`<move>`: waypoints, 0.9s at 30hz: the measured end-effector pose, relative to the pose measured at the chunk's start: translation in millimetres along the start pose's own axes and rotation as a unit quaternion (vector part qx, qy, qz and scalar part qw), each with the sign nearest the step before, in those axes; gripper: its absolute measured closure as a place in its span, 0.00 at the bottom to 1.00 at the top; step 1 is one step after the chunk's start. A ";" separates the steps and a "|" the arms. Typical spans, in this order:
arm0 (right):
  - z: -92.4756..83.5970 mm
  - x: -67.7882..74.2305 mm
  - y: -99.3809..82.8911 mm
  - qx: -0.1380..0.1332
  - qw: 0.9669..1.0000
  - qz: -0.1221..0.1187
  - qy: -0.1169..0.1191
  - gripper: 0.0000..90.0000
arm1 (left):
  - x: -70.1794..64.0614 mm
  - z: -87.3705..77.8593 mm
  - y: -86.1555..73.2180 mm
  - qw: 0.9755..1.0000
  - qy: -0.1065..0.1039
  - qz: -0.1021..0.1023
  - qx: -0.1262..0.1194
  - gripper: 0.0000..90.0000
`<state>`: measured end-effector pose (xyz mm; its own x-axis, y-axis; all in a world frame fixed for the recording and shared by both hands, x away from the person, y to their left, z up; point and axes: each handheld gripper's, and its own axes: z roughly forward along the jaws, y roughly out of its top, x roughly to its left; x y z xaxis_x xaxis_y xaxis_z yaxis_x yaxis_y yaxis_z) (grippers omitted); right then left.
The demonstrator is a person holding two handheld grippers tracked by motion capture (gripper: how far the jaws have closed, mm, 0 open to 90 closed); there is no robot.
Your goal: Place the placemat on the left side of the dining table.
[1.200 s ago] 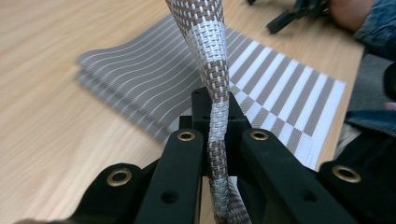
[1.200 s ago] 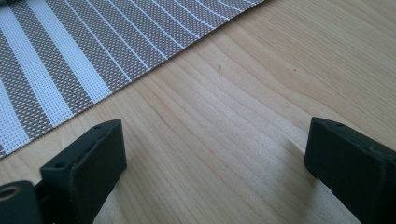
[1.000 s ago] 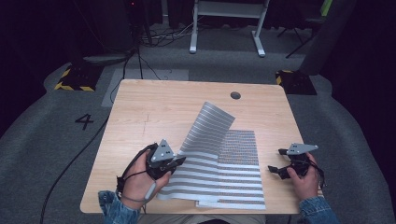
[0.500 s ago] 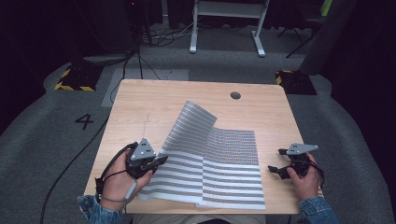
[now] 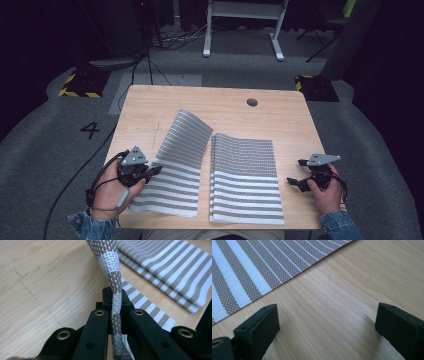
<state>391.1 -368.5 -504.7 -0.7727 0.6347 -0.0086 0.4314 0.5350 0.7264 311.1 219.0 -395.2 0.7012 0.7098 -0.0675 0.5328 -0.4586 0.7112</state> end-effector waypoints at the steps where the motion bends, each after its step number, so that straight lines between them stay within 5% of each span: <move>1: -0.1 -0.2 0.0 0.000 1.000 -0.002 0.001 0.06 | 3.1 2.3 -1.6 1.000 -0.002 -0.003 0.001 0.98; 3: 0.0 -0.2 0.0 0.000 1.000 -0.001 0.000 0.06 | 12.0 9.5 -6.2 1.000 0.005 -0.007 -0.027 0.93; 5: -0.1 -0.2 0.0 0.000 1.000 -0.001 0.001 0.06 | 27.3 18.4 -12.0 0.995 0.046 -0.001 -0.085 0.63; 6: 0.0 -0.1 0.0 0.000 1.000 -0.001 0.000 0.06 | 33.6 21.5 -15.2 0.992 0.077 -0.013 -0.100 0.49; 8: 0.1 0.0 0.0 0.000 1.000 0.000 0.000 0.06 | 43.3 22.8 -20.5 0.987 0.132 -0.013 -0.092 0.39; 10: 0.0 -0.1 0.0 0.000 1.000 -0.001 0.000 0.06 | 45.7 20.6 -22.6 0.984 0.152 -0.017 -0.088 0.37; 15: 0.0 -0.4 0.0 0.000 1.000 -0.001 0.001 0.06 | 32.7 16.1 -13.4 0.987 0.126 -0.019 -0.102 0.37; 22: 0.1 -0.3 0.0 0.000 1.000 -0.001 0.001 0.06 | -6.5 28.5 5.2 0.996 0.058 0.025 -0.063 0.32; 27: 0.0 -0.3 0.0 0.000 1.000 -0.001 0.001 0.06 | -30.9 51.4 9.6 0.998 0.004 0.052 -0.022 0.30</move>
<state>391.3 -368.7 -504.7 -0.7745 0.6326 -0.0081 0.4299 0.5357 0.7268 318.9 165.2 -422.3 0.7470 0.6646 0.0134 0.4366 -0.5058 0.7440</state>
